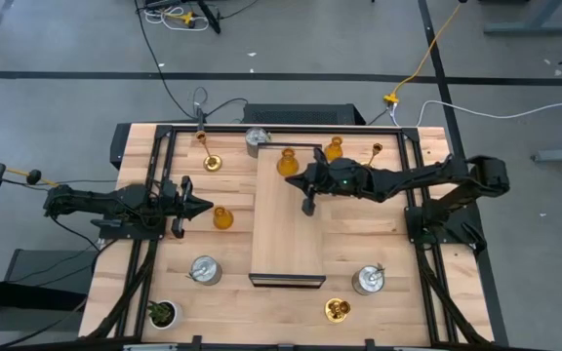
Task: Pick & Place candle stick holders
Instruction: Put the bottom right glass candle holder on the shelf, then put the top right glass candle holder on the shelf aligned with the other glass candle holder
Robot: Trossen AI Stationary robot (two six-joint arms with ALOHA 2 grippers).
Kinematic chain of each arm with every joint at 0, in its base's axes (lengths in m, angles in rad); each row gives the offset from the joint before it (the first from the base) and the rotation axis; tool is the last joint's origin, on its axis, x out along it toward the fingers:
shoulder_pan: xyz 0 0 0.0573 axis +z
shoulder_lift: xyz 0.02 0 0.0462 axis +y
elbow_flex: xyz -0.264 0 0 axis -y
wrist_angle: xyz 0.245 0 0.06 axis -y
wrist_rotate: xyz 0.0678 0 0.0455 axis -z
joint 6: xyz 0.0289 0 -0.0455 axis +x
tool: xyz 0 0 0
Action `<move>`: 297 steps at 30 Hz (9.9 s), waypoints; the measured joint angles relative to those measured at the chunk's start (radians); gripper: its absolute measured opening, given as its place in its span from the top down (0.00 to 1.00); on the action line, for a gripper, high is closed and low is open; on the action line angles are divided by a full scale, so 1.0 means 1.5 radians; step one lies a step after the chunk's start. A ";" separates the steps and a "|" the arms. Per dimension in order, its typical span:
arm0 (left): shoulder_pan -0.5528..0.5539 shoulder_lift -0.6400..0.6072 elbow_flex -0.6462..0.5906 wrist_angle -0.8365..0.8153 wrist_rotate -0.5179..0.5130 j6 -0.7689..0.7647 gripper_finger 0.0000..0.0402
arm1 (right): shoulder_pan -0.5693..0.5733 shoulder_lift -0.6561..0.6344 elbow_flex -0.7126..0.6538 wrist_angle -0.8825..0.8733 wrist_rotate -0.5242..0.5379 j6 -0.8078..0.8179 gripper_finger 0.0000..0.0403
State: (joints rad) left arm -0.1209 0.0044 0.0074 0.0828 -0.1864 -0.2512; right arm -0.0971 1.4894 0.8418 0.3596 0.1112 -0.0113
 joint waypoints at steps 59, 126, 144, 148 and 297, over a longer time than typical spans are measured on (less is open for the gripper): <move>0.000 0.000 0.000 0.000 0.000 0.000 0.98 | -0.044 0.079 0.046 -0.016 0.143 0.019 1.00; 0.000 0.000 0.000 0.000 0.000 0.000 0.98 | -0.093 -0.020 0.045 -0.193 0.112 -0.058 1.00; 0.000 0.000 0.000 0.000 0.000 0.000 0.98 | -0.097 -0.020 0.045 -0.190 0.088 -0.086 1.00; 0.000 0.000 0.000 0.000 0.000 0.000 0.98 | -0.097 -0.020 0.045 -0.185 0.068 -0.087 1.00; 0.000 0.001 0.000 0.000 0.000 0.000 0.98 | -0.443 0.090 0.200 -0.651 -0.070 -0.126 0.04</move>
State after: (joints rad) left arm -0.1207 0.0055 0.0071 0.0822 -0.1864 -0.2512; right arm -0.7616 1.6245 1.1412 -0.6165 0.0065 -0.2006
